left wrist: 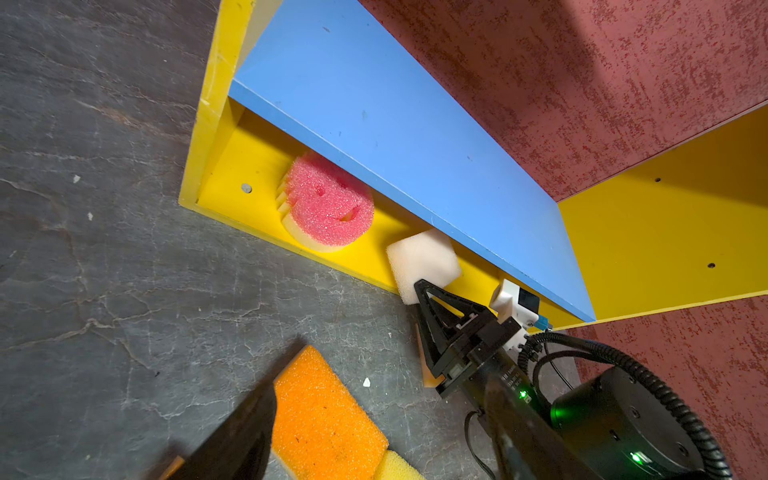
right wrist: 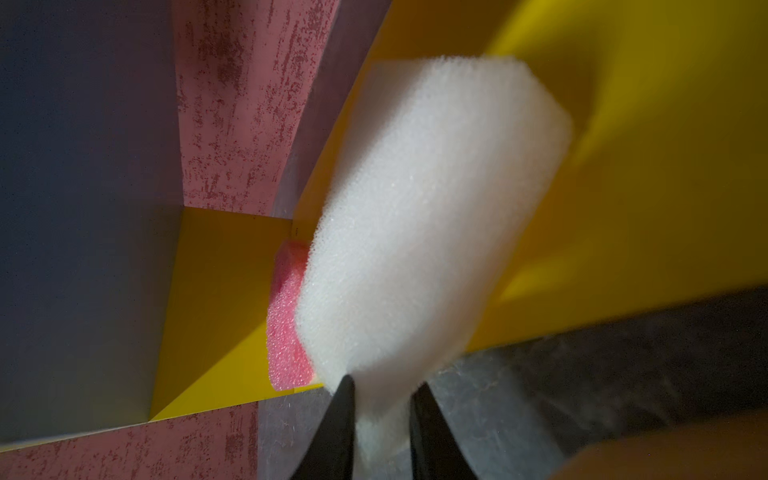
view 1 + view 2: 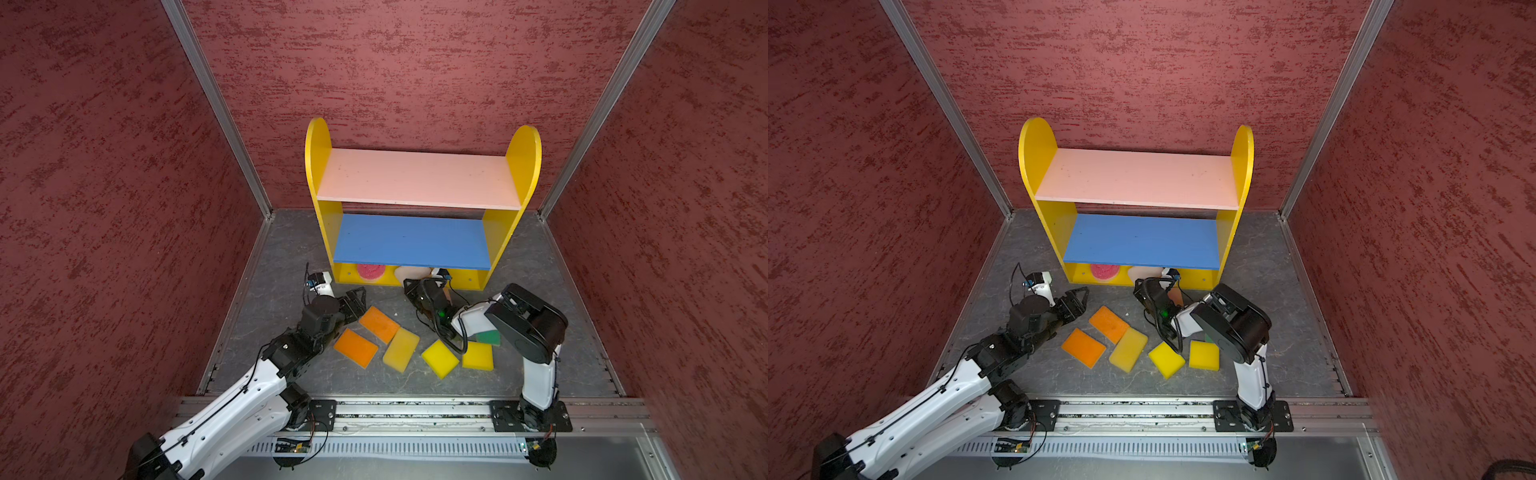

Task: Place and organize the cleaning sponges onto the shelf
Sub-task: 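Carry the white sponge under the blue board beside the pink smiley sponge, then set the white sponge upright against the yellow base with right gripper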

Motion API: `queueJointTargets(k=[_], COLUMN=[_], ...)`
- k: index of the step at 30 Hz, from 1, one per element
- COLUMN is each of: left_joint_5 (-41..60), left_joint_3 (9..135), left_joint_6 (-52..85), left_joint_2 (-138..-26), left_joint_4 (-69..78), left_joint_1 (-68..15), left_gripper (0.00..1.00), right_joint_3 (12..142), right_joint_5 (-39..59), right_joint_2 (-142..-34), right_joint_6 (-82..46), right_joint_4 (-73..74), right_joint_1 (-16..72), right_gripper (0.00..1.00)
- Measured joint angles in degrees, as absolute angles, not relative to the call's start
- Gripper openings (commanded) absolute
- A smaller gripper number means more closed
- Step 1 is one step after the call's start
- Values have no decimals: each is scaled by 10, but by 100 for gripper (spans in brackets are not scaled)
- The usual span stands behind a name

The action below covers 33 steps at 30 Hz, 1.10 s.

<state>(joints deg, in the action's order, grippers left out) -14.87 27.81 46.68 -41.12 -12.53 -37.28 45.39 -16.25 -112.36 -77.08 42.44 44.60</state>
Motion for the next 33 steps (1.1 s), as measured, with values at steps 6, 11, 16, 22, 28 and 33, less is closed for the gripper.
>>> queueJointTargets(k=[6,11,16,22,28,33], left_joint_5=[-149,-148,-144,-138,-132,-124], left_joint_3=[273,272,272,270,263,262], left_joint_6=[467,468,468,464,462,462], left_joint_2=[-408,-413,-429,-435,-446,-456], left_joint_4=[-129,-129,-129,-125,-119,-114], left_joint_1=[-373,-372,-372,-372,-372,-372], left_gripper=[80,94,100,82,73,73], right_joint_3=[452,429,404,360,346,296], right_joint_5=[-169,-173,-173,-171,-152,-132], right_joint_2=[-1126,-1107,-1086,-1045,-1027,-1025], right_joint_6=[-774,-773,-772,-766,-760,-773], right_joint_4=[413,408,404,397,412,475], right_joint_1=[449,449,449,449,449,449], right_gripper=[44,49,49,47,16,0])
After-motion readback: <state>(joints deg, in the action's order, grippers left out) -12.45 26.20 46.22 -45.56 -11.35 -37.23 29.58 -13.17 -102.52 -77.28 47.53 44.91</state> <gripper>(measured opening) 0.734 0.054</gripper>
